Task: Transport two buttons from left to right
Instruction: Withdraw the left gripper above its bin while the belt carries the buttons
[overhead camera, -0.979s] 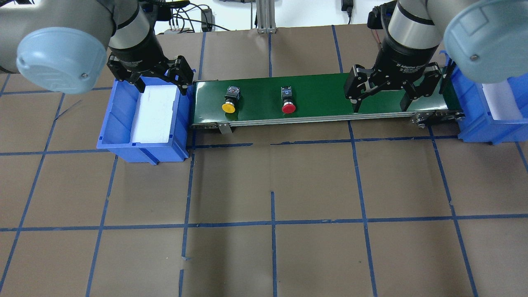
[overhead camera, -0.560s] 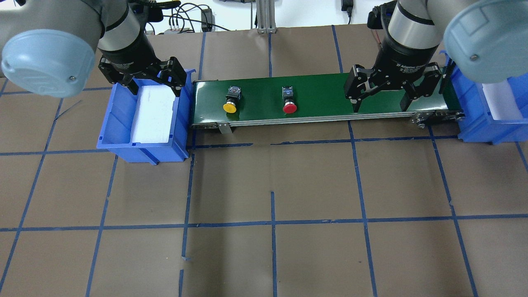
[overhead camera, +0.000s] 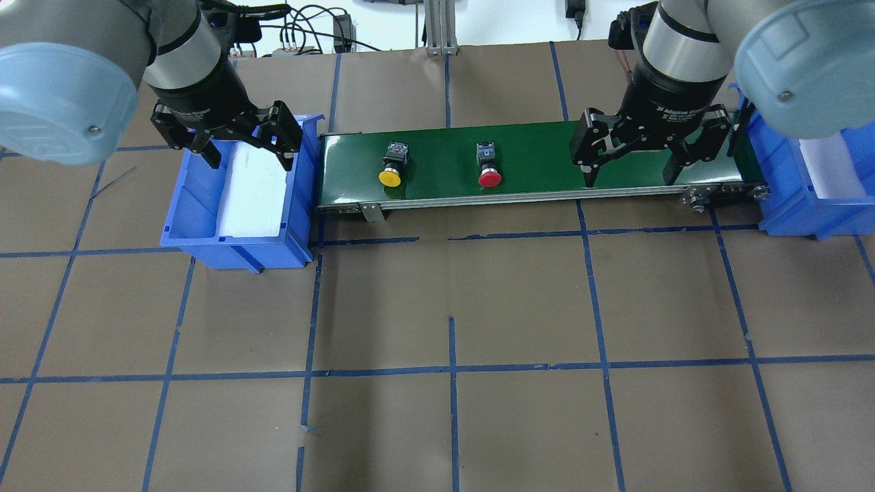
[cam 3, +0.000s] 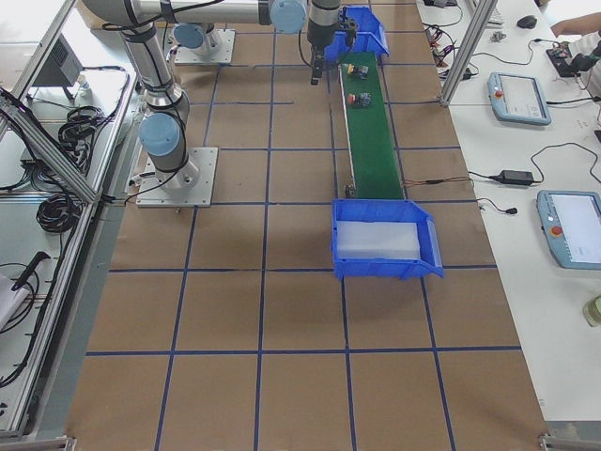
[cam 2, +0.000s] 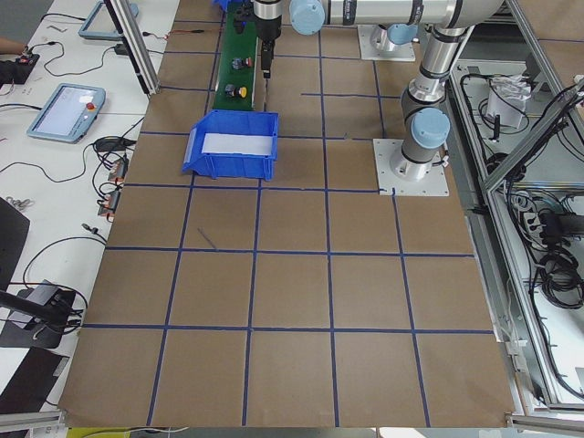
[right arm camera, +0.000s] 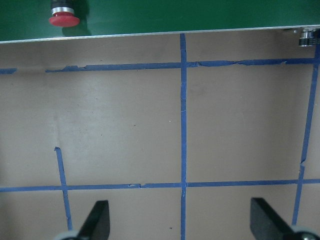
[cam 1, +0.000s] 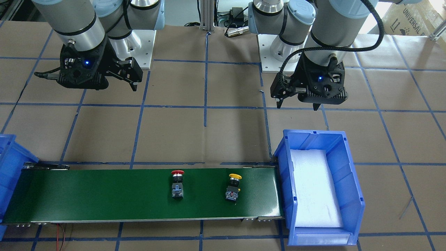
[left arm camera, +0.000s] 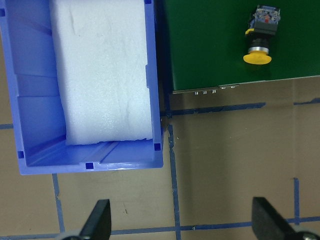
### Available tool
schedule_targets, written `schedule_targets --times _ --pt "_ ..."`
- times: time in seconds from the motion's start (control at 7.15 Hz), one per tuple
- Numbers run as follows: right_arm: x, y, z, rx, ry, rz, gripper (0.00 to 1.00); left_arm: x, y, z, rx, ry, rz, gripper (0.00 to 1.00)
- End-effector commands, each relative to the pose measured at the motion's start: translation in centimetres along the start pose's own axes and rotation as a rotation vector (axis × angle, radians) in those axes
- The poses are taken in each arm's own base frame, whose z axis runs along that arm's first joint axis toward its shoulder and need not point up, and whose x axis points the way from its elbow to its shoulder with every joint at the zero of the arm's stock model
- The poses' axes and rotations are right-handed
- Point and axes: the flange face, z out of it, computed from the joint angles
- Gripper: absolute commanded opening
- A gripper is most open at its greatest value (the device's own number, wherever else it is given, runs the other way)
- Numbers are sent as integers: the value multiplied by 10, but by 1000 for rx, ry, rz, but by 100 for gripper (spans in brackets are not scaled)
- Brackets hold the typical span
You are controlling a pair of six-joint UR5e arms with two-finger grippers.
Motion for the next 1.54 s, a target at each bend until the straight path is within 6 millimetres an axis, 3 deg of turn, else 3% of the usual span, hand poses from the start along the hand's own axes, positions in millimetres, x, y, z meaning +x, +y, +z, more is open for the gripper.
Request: schedule_targets --times 0.0,0.42,0.56,1.12,1.4 --pt "0 1 2 -2 0 0 100 0 -3 -2 3 -9 8 100" --pt "0 1 1 -1 2 -11 100 1 0 -3 1 -6 8 100" --pt "0 1 2 -2 2 -23 100 1 9 -11 -14 -4 18 100" --pt "-1 4 -2 8 0 -25 100 1 34 -12 -52 -5 -29 100" --pt "-1 3 -2 14 -3 -25 100 1 35 -10 -55 0 -26 100"
